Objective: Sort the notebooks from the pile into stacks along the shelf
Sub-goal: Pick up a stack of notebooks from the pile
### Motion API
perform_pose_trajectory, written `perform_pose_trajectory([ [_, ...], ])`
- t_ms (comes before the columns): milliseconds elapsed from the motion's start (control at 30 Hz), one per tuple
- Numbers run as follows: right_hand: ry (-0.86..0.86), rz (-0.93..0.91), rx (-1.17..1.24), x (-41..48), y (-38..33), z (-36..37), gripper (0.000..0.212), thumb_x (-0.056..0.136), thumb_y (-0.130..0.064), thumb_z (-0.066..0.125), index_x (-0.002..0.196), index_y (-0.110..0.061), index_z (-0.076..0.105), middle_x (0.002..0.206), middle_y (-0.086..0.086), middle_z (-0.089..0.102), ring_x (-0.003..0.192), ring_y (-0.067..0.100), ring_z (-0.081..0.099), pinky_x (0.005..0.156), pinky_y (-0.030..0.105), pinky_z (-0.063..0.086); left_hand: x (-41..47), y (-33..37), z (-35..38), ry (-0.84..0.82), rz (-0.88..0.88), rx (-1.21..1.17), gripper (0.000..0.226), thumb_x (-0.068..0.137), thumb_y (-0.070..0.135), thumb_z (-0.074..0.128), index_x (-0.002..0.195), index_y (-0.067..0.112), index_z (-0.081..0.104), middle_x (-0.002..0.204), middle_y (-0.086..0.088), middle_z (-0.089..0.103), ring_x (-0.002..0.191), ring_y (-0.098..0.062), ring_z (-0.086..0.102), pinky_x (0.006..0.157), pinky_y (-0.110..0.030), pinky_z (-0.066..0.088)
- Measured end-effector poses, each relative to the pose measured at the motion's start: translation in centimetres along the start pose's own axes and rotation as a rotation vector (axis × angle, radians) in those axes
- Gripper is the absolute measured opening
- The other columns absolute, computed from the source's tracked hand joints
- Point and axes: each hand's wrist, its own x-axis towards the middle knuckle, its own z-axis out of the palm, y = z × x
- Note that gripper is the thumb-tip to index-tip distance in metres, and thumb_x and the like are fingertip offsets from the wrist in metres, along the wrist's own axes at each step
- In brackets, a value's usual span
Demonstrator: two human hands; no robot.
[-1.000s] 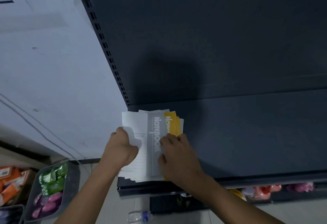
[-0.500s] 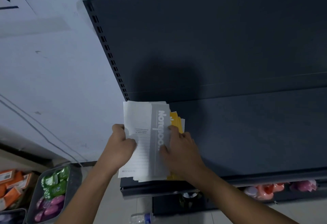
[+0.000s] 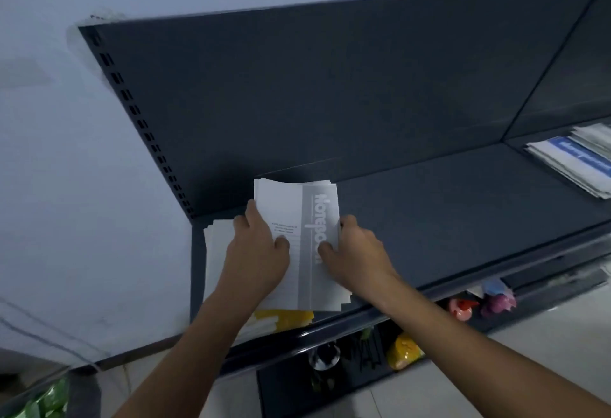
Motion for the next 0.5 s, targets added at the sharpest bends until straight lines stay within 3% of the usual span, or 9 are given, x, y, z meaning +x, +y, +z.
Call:
perform_pose_trajectory([
  [100,0.074,0.037,-0.006,-0.8,2.0,-2.3,0.030,0.096,-0.033,0.059,0.113,-0.012,0.047,0.097,0.002,0.056,0.084,0.024,0.058,0.062,0.036,0.049,-0.2,2.9,1.9,0.011,0.103,0.057,0.079,0.095,0.027,0.060,0.155,0.010,0.011,0.136,-0.015,0.040,0.108,-0.029,0.054,0.079,-0.030,0.040],
  [200,0.155,0.076,-0.022,-1.5,4.5,-4.9,0.035,0.094,-0.035,0.062,0.116,-0.012,0.046,0.098,0.000,0.052,0.091,0.027,0.060,0.070,0.036,0.050,-0.2,5.8,4.1,-0.022,0.172,0.118,0.084,0.093,0.033,0.061,0.155,0.009,0.010,0.137,-0.015,0.040,0.112,-0.032,0.055,0.082,-0.033,0.046],
  [500,0.247,0.178,-0.053,-2.2,15.1,-13.0,0.036,0.091,-0.036,0.060,0.115,-0.012,0.046,0.112,0.009,0.060,0.096,0.034,0.063,0.075,0.041,0.053,-1.3,17.0,12.0,-0.147,0.278,0.096,0.082,0.093,0.036,0.060,0.155,0.019,0.009,0.137,-0.010,0.040,0.114,-0.031,0.055,0.081,-0.032,0.039],
])
